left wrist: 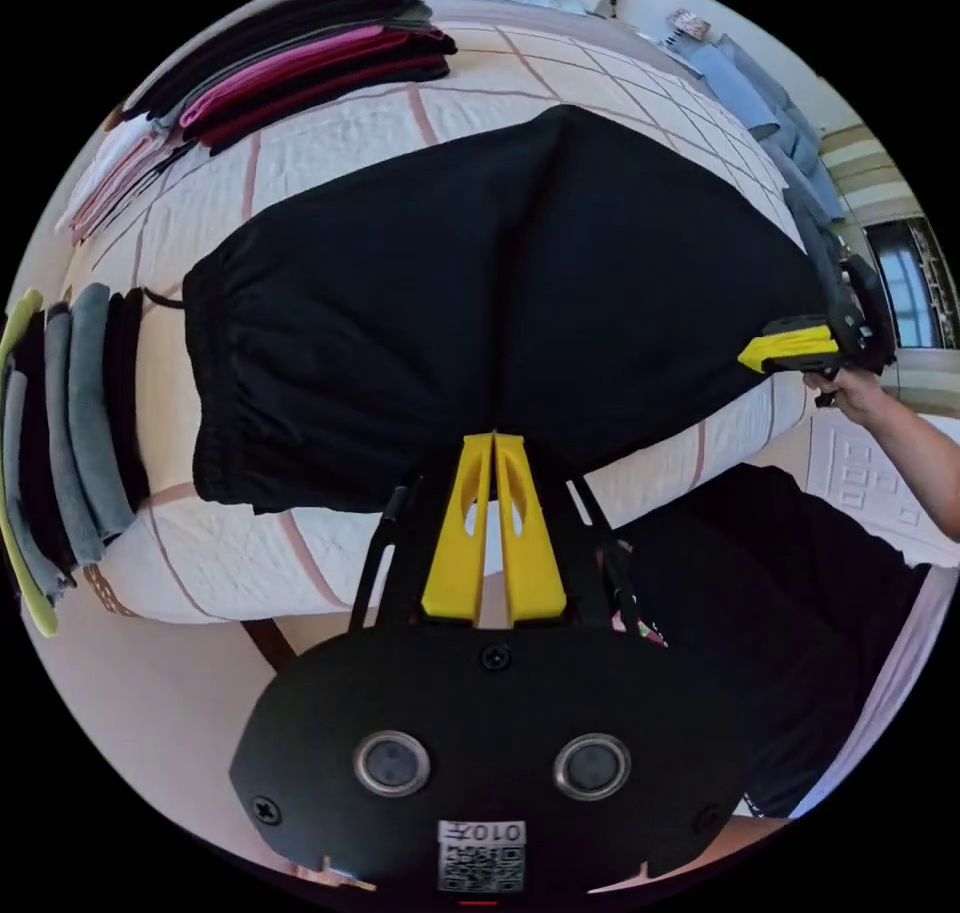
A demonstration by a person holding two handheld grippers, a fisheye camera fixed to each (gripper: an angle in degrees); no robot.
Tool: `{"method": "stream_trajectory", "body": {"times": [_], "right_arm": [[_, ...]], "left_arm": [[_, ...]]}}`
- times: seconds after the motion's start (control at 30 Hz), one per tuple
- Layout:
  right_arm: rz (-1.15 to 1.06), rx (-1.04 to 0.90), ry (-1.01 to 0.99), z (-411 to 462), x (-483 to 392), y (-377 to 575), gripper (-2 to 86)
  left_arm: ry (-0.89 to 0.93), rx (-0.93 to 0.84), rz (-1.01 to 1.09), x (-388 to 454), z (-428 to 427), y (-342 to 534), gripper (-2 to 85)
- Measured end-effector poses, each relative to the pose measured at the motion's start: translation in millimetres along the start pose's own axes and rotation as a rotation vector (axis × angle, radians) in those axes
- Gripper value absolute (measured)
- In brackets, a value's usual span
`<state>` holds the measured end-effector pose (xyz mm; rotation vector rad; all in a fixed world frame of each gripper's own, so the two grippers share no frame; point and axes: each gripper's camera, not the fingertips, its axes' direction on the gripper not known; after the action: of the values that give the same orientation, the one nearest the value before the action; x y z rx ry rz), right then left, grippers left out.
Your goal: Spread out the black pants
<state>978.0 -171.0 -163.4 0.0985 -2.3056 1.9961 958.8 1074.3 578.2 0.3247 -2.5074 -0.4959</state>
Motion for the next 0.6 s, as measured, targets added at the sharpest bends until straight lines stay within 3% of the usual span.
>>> {"method": "stream_trajectory", "body": {"times": [0.1, 0.17, 0.33, 0.43, 0.6], "right_arm": [[0.208, 0.239, 0.057, -57, 33, 63, 3.0], [0.525, 0.340, 0.160, -93, 80, 146, 4.1], [1.019, 0.355, 0.279, -126, 167, 323, 7.6], [1.140, 0.303, 0.224, -124, 201, 389, 9.6], [1.168, 0.435, 0.087, -109, 209, 440, 9.9]], "left_arm": [[-0.105, 0.104, -0.002, 14, -19, -1, -0.1], [-0.121, 0.108, 0.061, 39, -17, -11, -0.1], [-0.042, 0.073, 0.325, 161, 52, -65, 0.3], [0.047, 0.151, 0.449, 245, 88, -112, 1.3], [0.139, 0.207, 0.709, 389, 133, -218, 3.7]]}}
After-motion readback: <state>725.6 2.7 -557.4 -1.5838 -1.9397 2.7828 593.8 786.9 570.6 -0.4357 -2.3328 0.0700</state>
